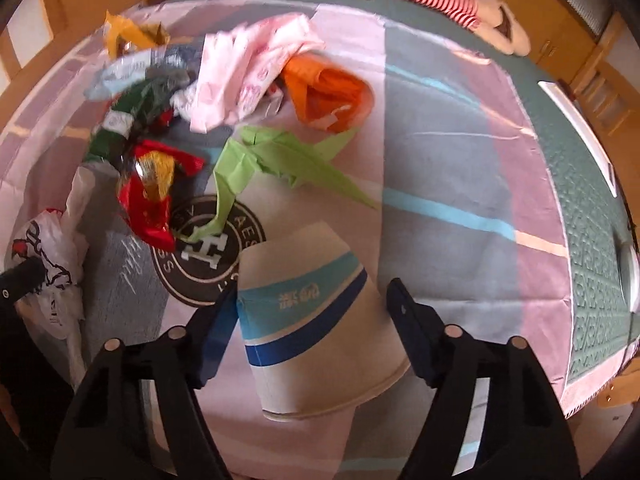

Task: Collect trash
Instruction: 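Grasp the white-and-blue paper cup with the right gripper while the left holds the white bag, then drop the paper cup and white bag into the wastebasket with both grippers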

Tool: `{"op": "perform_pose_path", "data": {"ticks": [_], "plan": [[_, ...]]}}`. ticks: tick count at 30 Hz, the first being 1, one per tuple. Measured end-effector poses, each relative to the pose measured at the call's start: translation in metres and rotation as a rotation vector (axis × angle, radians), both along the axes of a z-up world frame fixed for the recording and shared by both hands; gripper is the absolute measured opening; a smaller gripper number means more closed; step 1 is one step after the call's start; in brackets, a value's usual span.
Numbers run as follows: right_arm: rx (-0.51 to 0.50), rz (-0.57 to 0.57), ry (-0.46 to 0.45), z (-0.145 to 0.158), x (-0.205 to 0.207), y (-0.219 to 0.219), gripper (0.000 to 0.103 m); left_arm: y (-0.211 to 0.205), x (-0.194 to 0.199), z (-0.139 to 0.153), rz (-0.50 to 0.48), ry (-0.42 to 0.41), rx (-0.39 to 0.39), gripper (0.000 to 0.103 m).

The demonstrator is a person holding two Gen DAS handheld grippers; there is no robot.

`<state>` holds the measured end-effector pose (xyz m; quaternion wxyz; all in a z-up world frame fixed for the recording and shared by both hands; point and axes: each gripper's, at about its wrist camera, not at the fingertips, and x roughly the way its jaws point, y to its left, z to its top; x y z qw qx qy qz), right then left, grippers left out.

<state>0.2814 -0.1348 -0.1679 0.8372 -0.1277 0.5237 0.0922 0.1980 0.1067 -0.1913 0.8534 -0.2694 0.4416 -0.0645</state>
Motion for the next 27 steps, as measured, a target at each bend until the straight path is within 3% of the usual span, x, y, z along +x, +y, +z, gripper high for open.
{"op": "perform_pose_path", "data": {"ticks": [8, 12, 18, 22, 27], "plan": [[0.176, -0.065, -0.161, 0.054, -0.030, -0.008, 0.071, 0.008, -0.016, 0.015, 0.025, -0.102, -0.065, 0.030], [0.290, -0.047, -0.268, 0.097, -0.068, -0.016, 0.071, 0.008, -0.030, 0.025, 0.011, -0.189, -0.130, 0.030], [0.361, 0.028, -0.401, 0.153, -0.139, -0.030, 0.071, -0.004, -0.050, 0.041, -0.061, -0.285, -0.108, 0.030], [0.377, 0.028, -0.388, 0.160, -0.177, -0.046, 0.071, -0.012, -0.063, 0.044, -0.099, -0.298, -0.090, 0.030], [0.361, 0.006, -0.300, 0.132, -0.219, -0.064, 0.071, -0.021, -0.076, 0.045, -0.137, -0.311, -0.101, 0.030]]}}
